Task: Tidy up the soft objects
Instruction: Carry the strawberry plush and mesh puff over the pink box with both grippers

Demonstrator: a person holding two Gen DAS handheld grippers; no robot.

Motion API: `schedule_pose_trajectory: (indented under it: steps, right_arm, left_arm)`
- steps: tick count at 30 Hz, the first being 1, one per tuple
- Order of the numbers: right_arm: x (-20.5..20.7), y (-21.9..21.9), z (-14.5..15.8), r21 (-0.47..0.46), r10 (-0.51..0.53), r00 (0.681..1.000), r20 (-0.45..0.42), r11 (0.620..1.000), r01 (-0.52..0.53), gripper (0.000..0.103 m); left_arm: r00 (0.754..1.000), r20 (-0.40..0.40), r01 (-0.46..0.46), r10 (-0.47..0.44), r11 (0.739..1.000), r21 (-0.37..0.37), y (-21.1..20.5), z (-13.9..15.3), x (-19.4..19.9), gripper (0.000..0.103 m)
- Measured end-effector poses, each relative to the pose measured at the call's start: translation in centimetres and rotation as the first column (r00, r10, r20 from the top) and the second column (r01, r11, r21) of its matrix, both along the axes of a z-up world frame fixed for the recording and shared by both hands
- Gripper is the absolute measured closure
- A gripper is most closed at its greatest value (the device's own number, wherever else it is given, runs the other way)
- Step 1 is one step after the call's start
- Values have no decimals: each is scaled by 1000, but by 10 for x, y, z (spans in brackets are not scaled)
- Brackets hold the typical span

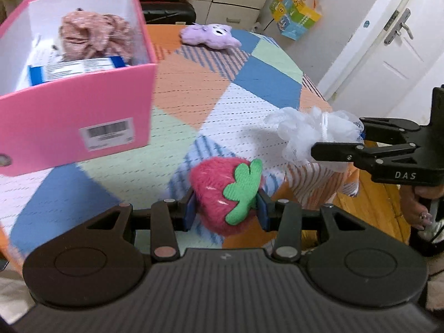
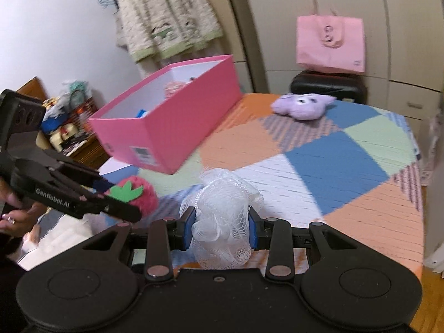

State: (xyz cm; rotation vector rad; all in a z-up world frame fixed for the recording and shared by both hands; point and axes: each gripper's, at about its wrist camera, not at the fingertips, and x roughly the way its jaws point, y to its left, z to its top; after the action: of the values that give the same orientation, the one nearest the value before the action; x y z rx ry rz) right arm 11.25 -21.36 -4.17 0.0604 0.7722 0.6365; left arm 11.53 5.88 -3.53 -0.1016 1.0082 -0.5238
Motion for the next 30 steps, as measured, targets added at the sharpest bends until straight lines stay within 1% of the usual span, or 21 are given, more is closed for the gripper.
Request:
schedule_pose_trajectory:
  steps: [2,6,13,17,20,23,26,30]
  right_arm:
    - [-1,8,6,9,34,999,-17,999,-33,61]
    - [1,25,19,51,105,994,-44,993,-103,61]
    - [8,64,43,61,219,976,-15,974,-218,61]
    - [13,84,59,45,260,965,42,964,-262,61]
    - [21,97,69,24,270,957,107,961,-274,60]
    - [38,107,76,32,260,954,150,963,-268,60]
    - [59,116,81,54,238,955,177,966,-251,60]
    - [85,131,87,61,231,949,212,967,-249,60]
  left_arm:
    - [1000,3,-9,9,1000,-5,11,8,-4,61]
    - [999,33,-27,26,999,29,29,24,-13,61]
    - [991,132,-42,37,998,38,50,55,-20,61]
    - [979,197,-56,48,998,31,61,70,-18,61]
    - [968,241,-74,65,997,27,68,77,-7,61]
    - [955,277,-106,103,994,-2,79,83,7,61]
    - [937,312,-150,157,988,-46,93,89,24,61]
    - [917,347,-185,198,980,-73,109,97,52,61]
